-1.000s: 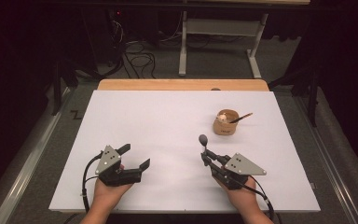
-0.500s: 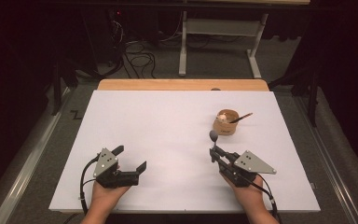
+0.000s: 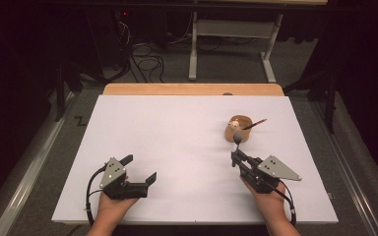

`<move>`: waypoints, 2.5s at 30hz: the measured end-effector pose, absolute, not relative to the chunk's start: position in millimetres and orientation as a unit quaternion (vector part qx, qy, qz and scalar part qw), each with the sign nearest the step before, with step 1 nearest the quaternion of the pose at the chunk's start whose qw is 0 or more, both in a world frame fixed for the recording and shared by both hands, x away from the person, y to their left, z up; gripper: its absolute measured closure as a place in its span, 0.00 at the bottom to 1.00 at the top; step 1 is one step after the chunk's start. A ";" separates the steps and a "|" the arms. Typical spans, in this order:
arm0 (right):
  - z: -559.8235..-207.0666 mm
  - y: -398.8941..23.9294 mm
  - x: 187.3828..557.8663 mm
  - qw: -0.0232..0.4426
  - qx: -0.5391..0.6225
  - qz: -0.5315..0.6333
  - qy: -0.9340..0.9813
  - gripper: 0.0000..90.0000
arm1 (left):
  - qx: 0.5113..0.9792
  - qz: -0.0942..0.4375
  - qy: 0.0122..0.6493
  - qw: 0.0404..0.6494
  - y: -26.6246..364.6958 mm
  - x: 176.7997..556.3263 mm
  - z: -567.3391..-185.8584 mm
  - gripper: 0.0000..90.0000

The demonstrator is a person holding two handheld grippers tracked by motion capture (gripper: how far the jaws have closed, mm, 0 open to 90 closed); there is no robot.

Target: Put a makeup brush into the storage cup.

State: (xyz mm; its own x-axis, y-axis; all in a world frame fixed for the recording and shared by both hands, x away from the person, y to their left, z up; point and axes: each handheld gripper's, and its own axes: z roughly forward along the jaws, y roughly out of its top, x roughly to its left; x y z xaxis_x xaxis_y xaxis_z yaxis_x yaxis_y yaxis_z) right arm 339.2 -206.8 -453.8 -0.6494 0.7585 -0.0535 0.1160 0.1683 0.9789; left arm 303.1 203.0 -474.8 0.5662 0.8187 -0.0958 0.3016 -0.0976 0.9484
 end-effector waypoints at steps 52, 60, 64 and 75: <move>-432.4 -229.7 400.3 0.318 0.390 0.570 0.650 0.90 | 0.700 0.230 0.392 0.551 206.4 300.7 -473.4 0.01; -425.8 -227.3 414.7 0.330 0.394 0.566 0.645 0.90 | 0.700 0.228 0.391 0.553 206.4 300.6 -473.5 0.01; -422.8 -224.2 420.8 0.338 0.394 0.560 0.646 0.90 | 0.701 0.228 0.390 0.552 205.8 300.5 -473.5 0.01; -419.1 -218.6 436.8 0.354 0.396 0.556 0.639 0.90 | 0.702 0.224 0.389 0.553 205.6 300.5 -473.7 0.02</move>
